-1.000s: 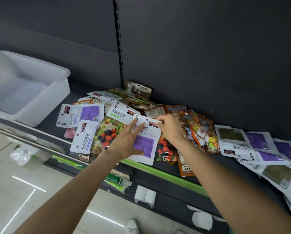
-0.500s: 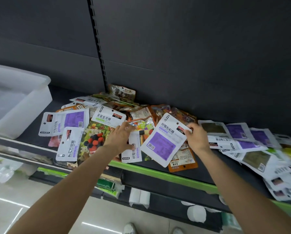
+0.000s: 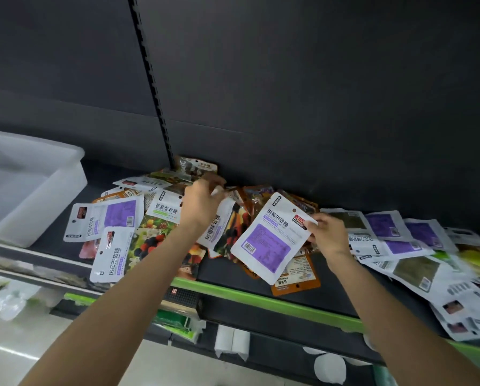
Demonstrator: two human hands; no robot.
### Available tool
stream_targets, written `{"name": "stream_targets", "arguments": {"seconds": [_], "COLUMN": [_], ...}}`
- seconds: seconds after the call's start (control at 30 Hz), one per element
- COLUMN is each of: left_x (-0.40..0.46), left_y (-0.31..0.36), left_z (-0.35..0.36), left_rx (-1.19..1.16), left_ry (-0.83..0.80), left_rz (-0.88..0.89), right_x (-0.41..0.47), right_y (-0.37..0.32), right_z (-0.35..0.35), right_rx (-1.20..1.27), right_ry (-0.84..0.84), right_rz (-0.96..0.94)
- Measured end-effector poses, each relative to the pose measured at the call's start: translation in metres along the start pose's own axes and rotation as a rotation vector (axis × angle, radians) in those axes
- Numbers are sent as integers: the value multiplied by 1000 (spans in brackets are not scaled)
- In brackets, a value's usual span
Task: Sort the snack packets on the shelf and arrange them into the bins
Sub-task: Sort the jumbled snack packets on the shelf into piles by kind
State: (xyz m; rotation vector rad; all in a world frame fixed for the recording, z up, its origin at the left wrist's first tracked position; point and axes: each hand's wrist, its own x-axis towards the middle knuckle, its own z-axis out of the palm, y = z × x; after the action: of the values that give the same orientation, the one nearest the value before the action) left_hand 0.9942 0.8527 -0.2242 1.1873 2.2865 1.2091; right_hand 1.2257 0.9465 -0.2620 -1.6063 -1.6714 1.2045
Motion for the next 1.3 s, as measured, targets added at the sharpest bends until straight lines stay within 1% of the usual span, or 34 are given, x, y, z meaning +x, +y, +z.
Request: {"name": "stream_targets", "arguments": {"seconds": [0.07,0.13,0.2,0.23,0.33,0.4,0.5,0.6,0.7,0.73,0.77,0.83,0.87,0.9,0.93,0.97,1.0,1.03,1.07,1.1,1.17,1.23,1.3], "left_x": [4,4,2,-1,-12,-24,-41,-46,-49,-52,-57,-68,-73,-76,-77,-77,-78,-80,-80,-80,-80,-79,-78], "left_y": [24,48,66,74,92,105,125,144,172,181,190,199,198,193,186,178,171,164,157,151,141,130,119], "left_z": [5,14,30,41,84,116,157,197,233,244,255,279,289,297,302,303,301,297,292,286,273,258,242], "left_rx": [13,123,214,209,41,-9,-111,-157,-238,-285,-317,-298,-211,-24,171,314,378,365,318,282,311,329,395], "left_ry": [71,116,104,73,-85,-159,-198,-197,-223,-288,-378,-582,-679,-714,-695,-658,-640,-651,-678,-696,-708,-681,-611], "left_rz": [38,86,116,104,33,56,18,-45,-35,-16,5,113,186,276,360,404,407,354,287,235,204,233,280], "right_x": [-2,-1,0,2,7,10,16,26,37,41,45,49,48,47,45,44,43,42,40,41,43,46,47], "right_y": [-1,-1,-2,-2,0,5,21,44,68,77,86,102,105,108,108,109,112,116,120,124,127,125,116], "right_z": [-7,-17,-30,-38,-62,-81,-114,-157,-201,-215,-227,-245,-249,-250,-249,-246,-243,-239,-236,-235,-237,-237,-228], "right_rx": [105,184,240,259,306,354,370,305,302,256,116,-297,-445,-515,-544,-564,-606,-684,-782,-870,-971,-1012,-980], "right_ry": [-23,-28,-28,-35,-42,-18,33,122,191,205,222,270,282,239,148,32,-95,-196,-252,-262,-202,-102,-38], "right_rz": [33,66,94,105,111,128,154,151,160,140,101,-52,-167,-259,-325,-359,-352,-323,-288,-262,-253,-265,-314]}}
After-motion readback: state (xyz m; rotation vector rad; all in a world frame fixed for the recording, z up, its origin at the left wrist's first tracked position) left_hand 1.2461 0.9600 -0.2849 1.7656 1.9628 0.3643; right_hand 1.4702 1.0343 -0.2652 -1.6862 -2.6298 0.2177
